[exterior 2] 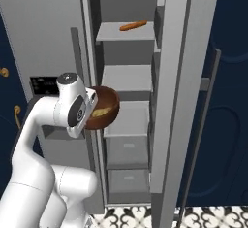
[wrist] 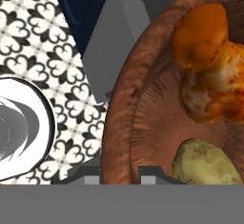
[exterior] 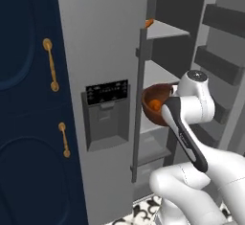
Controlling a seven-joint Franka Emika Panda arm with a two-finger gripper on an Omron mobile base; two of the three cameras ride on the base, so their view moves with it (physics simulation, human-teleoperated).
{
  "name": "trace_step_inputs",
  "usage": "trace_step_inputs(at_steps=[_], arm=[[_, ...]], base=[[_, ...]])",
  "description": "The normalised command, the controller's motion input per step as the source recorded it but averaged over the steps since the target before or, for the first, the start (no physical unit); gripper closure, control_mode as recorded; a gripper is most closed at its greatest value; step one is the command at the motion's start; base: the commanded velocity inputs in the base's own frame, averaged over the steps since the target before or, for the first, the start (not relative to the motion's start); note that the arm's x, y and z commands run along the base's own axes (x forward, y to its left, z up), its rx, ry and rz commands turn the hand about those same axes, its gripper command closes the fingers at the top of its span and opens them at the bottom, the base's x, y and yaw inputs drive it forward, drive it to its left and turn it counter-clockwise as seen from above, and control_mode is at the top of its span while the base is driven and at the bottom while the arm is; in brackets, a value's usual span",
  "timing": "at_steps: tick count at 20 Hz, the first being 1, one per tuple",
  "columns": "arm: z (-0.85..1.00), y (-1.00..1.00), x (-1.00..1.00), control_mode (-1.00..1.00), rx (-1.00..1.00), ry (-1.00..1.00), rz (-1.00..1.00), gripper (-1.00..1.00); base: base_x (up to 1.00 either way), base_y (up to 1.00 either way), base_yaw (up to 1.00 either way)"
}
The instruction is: Pick the chicken drumstick and potato from their plates and place them in the bowl. Then put the bowl in the fridge.
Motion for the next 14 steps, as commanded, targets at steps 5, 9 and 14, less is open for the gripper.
trace_step_inputs(at_steps=[5,9,14], arm=[[0.00,0.00,0.00,1.00,0.00,0.00,0.00,1.00],[0.00,0.00,0.00,1.00,0.00,0.00,0.00,1.00],[0.00,0.00,0.00,1.00,0.00,0.00,0.00,1.00]], base=[[0.20,-0.35,-0.01],[0.36,-0.39,-0.02],[0.40,-0.06,-0.02]])
